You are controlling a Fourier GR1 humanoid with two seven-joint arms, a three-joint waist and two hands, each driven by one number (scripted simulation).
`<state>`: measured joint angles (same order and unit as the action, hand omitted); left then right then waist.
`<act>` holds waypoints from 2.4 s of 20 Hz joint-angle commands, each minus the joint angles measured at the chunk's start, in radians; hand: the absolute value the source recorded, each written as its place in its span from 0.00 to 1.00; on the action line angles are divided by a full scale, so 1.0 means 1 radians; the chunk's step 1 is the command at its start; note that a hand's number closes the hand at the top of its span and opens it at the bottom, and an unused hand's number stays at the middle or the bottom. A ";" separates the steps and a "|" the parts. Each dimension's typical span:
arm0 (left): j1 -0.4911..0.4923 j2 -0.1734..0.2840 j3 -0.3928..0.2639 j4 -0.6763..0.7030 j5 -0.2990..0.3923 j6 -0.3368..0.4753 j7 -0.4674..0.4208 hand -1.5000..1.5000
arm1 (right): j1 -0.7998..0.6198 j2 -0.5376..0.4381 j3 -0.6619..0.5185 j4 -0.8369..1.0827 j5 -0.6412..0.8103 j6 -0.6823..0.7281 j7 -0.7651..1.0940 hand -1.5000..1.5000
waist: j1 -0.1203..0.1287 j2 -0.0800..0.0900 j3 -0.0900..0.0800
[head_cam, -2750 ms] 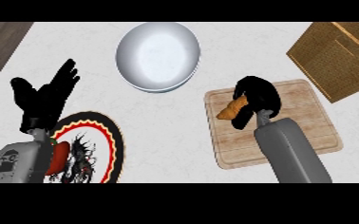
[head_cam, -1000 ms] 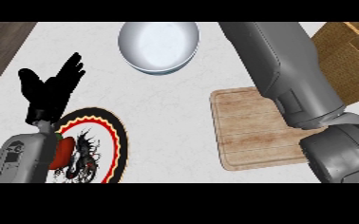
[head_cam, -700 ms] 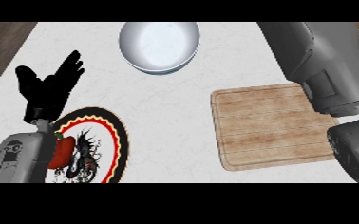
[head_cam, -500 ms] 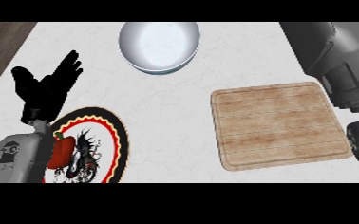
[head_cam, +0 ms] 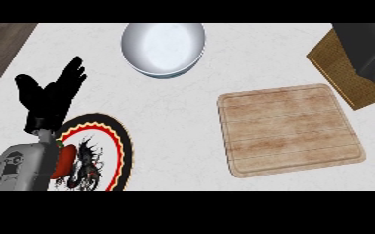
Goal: Pick the croissant from the cutting board and place it in the basket
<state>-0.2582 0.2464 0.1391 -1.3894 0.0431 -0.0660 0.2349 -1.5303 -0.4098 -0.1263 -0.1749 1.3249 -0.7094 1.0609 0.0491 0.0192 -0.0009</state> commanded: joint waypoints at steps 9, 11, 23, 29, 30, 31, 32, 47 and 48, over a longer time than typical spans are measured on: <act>0.050 -0.013 0.002 -0.005 -0.019 0.013 -0.019 0.50 | 0.187 -0.068 -0.089 -0.078 -0.102 -0.097 -0.107 1.00 | -0.031 -0.012 0.001; 0.064 0.003 0.017 -0.049 0.016 -0.013 0.018 0.50 | 0.256 -0.059 -0.097 -0.080 -0.108 -0.159 -0.108 1.00 | -0.027 -0.012 0.002; 0.034 0.011 0.031 -0.029 0.014 -0.014 0.014 0.50 | 0.371 -0.132 -0.154 -0.075 -0.120 -0.259 -0.120 0.00 | -0.018 -0.007 0.002; 0.018 -0.002 0.032 0.032 -0.015 0.009 -0.036 0.50 | 0.334 -0.128 -0.186 -0.129 -0.173 -0.309 -0.220 0.00 | -0.019 -0.006 0.002; 0.064 -0.016 0.001 -0.057 -0.009 -0.002 0.012 0.50 | 0.342 -0.117 -0.182 -0.135 -0.160 -0.331 -0.179 0.00 | -0.018 -0.012 0.002; -0.001 0.004 0.022 0.027 -0.002 -0.014 0.001 0.50 | 0.317 -0.145 -0.196 -0.155 -0.165 -0.348 -0.172 0.00 | -0.027 -0.008 0.001; 0.075 0.018 0.036 -0.025 0.013 -0.032 -0.023 0.50 | 0.368 -0.165 -0.234 -0.173 -0.203 -0.401 -0.193 0.00 | -0.020 -0.011 0.002; 0.101 0.017 0.074 -0.013 0.002 0.016 -0.013 0.50 | 0.717 -0.098 -0.269 -0.790 -0.431 -0.217 -0.171 0.00 | -0.134 -0.054 -0.002; 0.116 0.032 0.087 -0.001 0.016 -0.003 -0.011 0.50 | 0.775 -0.095 -0.250 -0.824 -0.474 -0.181 -0.207 0.00 | -0.150 -0.058 -0.001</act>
<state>-0.1575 0.2713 0.2156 -1.3950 0.0526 -0.0634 0.2227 -0.8703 -0.5169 -0.4037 -0.8452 0.9276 -1.0313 0.8624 -0.0735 -0.0309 -0.0014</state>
